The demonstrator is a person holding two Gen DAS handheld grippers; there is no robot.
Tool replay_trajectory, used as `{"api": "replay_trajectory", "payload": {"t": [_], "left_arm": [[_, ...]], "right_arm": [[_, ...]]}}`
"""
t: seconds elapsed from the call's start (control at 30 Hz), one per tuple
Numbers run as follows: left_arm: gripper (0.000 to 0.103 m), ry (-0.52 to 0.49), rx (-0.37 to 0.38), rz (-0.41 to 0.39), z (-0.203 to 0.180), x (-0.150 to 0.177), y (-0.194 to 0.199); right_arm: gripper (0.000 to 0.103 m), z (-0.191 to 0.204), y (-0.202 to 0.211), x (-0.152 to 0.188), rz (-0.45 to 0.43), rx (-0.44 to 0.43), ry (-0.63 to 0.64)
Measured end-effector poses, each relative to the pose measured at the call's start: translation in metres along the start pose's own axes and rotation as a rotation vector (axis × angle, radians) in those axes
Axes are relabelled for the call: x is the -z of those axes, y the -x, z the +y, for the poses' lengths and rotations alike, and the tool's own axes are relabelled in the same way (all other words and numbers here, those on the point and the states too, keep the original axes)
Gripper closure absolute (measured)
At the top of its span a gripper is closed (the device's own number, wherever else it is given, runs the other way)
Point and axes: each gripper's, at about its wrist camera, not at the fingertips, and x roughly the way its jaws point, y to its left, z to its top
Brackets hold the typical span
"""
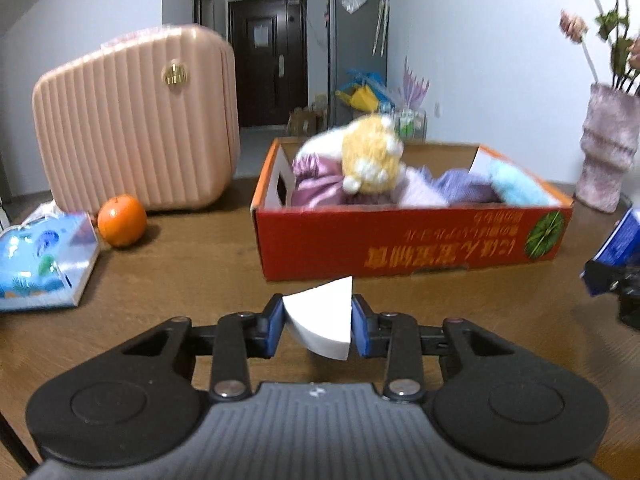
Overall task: Organize soft objects
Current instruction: 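Close the left tool on the white sponge wedge and lift it, then carry the sponge with the left tool while the right carries the carton to the box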
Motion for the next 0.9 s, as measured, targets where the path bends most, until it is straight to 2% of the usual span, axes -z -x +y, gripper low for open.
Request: {"api": "replay_trajectory", "payload": {"t": [0.37,0.9], "left_arm": [[0.067,0.022,0.057,-0.121,-0.017,-0.015,0.035],[0.068,0.062,0.081,-0.181,-0.041,-0.032,0.037]], "right_arm": [[0.052,0.002,0.014,-0.006,-0.063,-0.039,-0.016],[0.052,-0.003,0.018,-0.029,-0.160,-0.037,-0.070]]}}
